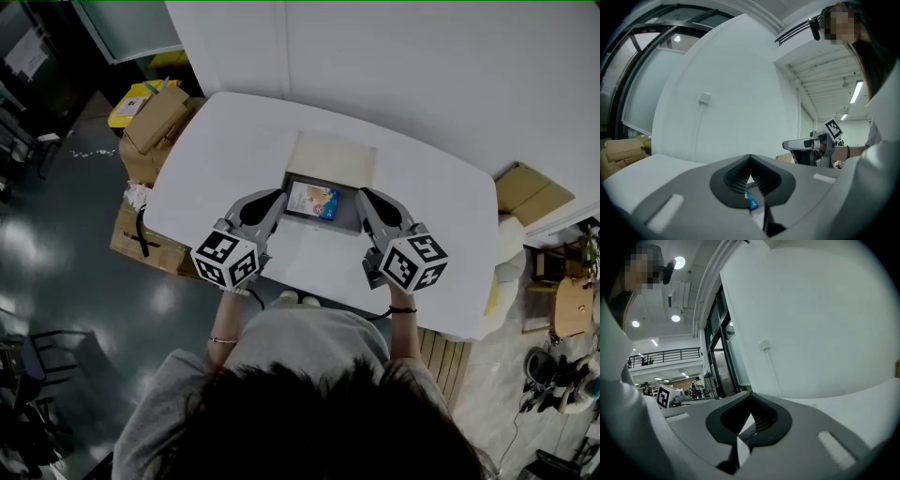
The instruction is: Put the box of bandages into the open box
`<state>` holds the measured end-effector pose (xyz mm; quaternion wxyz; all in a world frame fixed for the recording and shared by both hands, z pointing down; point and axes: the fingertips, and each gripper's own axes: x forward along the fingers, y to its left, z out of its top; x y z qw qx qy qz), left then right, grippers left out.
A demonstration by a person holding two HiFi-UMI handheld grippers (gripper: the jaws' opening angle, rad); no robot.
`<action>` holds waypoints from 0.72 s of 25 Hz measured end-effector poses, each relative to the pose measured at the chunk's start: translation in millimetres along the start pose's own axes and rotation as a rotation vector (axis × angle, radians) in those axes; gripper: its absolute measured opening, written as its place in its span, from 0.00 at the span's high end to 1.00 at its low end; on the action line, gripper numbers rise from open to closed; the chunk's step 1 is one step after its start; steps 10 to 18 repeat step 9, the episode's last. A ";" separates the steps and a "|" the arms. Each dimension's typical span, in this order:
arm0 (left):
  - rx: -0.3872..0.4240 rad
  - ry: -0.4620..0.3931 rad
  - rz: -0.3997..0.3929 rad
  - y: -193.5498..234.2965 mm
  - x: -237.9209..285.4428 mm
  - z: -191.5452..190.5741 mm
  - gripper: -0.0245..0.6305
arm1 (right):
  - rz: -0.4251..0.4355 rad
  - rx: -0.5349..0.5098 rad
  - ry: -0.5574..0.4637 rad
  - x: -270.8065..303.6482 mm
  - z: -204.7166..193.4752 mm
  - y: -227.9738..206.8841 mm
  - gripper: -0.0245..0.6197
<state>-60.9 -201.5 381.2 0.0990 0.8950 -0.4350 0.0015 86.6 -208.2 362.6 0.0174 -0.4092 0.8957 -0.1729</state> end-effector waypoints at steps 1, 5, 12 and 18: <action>0.001 -0.001 0.002 -0.2 -0.3 0.2 0.97 | 0.001 0.000 0.000 -0.5 -0.2 -0.2 0.94; 0.001 -0.002 0.005 -0.6 -1.2 0.7 0.97 | 0.005 0.002 0.003 -0.6 -1.5 0.8 0.94; -0.002 -0.001 0.002 -2.4 -1.5 -0.3 0.97 | 0.012 0.006 0.006 -1.2 -3.1 1.9 0.94; -0.002 -0.001 0.002 -2.4 -1.5 -0.3 0.97 | 0.012 0.006 0.006 -1.2 -3.1 1.9 0.94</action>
